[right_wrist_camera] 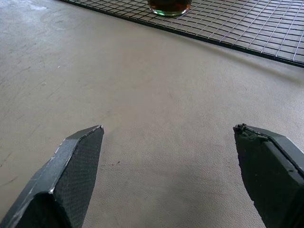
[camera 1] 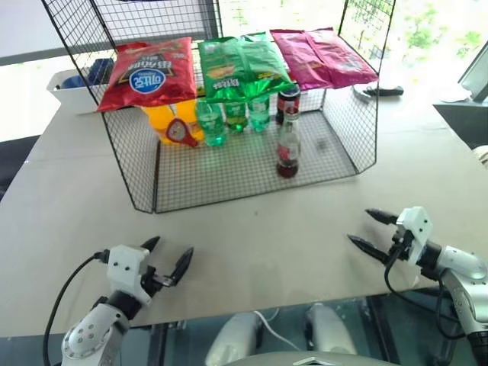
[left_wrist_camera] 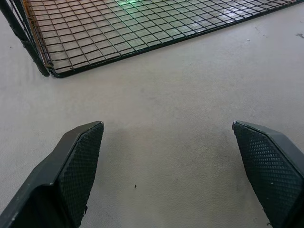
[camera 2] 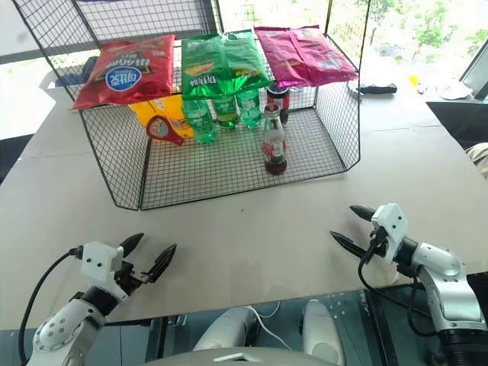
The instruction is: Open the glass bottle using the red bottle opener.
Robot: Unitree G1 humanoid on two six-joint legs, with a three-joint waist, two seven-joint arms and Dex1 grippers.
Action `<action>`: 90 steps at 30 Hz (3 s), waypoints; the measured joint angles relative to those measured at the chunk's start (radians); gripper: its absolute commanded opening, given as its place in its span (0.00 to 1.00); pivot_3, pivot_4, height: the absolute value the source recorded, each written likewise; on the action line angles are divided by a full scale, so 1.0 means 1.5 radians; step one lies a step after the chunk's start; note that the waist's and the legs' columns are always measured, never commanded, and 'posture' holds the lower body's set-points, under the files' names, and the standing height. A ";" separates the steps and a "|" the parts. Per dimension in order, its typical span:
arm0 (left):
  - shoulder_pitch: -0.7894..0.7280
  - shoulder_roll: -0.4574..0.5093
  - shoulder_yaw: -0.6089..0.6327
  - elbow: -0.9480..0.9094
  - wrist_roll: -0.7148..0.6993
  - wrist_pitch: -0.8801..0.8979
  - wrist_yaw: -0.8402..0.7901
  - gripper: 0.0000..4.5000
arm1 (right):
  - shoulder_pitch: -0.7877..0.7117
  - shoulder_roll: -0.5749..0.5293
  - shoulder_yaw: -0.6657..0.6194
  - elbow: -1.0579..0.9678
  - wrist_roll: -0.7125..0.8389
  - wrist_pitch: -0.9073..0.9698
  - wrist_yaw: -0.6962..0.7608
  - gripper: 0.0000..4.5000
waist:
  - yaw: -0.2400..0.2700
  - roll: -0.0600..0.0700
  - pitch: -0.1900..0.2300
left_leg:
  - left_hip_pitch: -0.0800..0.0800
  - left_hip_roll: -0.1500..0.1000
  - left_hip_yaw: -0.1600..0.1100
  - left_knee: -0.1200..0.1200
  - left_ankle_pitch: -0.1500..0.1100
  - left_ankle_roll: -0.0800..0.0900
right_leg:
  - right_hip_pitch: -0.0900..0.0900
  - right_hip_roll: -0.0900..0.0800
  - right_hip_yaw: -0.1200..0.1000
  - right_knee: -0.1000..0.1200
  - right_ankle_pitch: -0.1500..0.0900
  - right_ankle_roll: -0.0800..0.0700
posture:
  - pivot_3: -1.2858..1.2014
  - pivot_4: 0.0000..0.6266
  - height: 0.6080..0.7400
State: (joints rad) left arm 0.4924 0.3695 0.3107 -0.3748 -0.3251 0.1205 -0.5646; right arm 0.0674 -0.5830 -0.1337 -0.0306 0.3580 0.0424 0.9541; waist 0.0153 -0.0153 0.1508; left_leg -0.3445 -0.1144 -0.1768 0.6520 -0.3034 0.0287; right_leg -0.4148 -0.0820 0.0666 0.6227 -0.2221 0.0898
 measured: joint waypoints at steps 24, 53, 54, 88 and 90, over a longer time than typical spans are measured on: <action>-0.014 0.002 -0.004 0.018 0.000 -0.008 -0.007 1.00 | -0.010 0.002 0.008 0.001 0.000 -0.001 0.000 0.98 | 0.000 0.000 0.000 | 0.000 0.000 0.000 0.000 0.000 0.000 | 0.000 0.000 0.000 0.000 0.000 0.000 | 0.52 0.24 1.00; -0.345 -0.012 0.005 0.002 -0.047 0.076 0.162 1.00 | -0.158 0.130 0.136 -0.327 0.121 0.216 -0.149 0.98 | 0.000 -0.001 0.000 | 0.000 0.000 -0.001 0.000 0.000 0.000 | -0.001 0.000 0.000 0.001 0.000 0.000 | 0.52 0.24 1.00; -0.355 -0.014 0.006 0.003 -0.047 0.078 0.170 1.00 | -0.163 0.133 0.136 -0.330 0.126 0.219 -0.153 0.98 | 0.000 -0.001 0.000 | 0.000 0.000 -0.001 0.000 0.000 0.000 | -0.002 0.000 0.000 0.001 0.000 0.000 | 0.52 0.24 1.00; -0.557 -0.023 -0.032 0.205 -0.016 0.046 0.161 0.31 | -0.193 0.142 0.138 -0.339 0.141 0.239 -0.197 1.00 | -0.002 -0.001 -0.001 | -0.002 -0.001 -0.001 0.000 0.000 -0.001 | -0.004 0.000 0.000 0.002 0.000 0.000 | 0.52 0.24 1.00; -0.546 -0.029 -0.031 0.202 -0.018 0.046 0.161 0.11 | -0.193 0.142 0.138 -0.339 0.139 0.239 -0.197 1.00 | -0.002 -0.001 -0.001 | -0.002 -0.001 -0.001 0.000 0.000 -0.001 | -0.004 0.000 0.000 0.002 0.000 0.000 | 0.52 0.24 1.00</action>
State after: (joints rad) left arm -0.3274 0.3267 0.2636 -0.0714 -0.3522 0.1888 -0.3232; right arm -0.2222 -0.3696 0.0740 -0.5399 0.5668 0.4008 0.6591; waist 0.0126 -0.0168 0.1498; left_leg -0.3471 -0.1155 -0.1784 0.6528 -0.3031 0.0279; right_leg -0.4203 -0.0815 0.0659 0.6254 -0.2216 0.0891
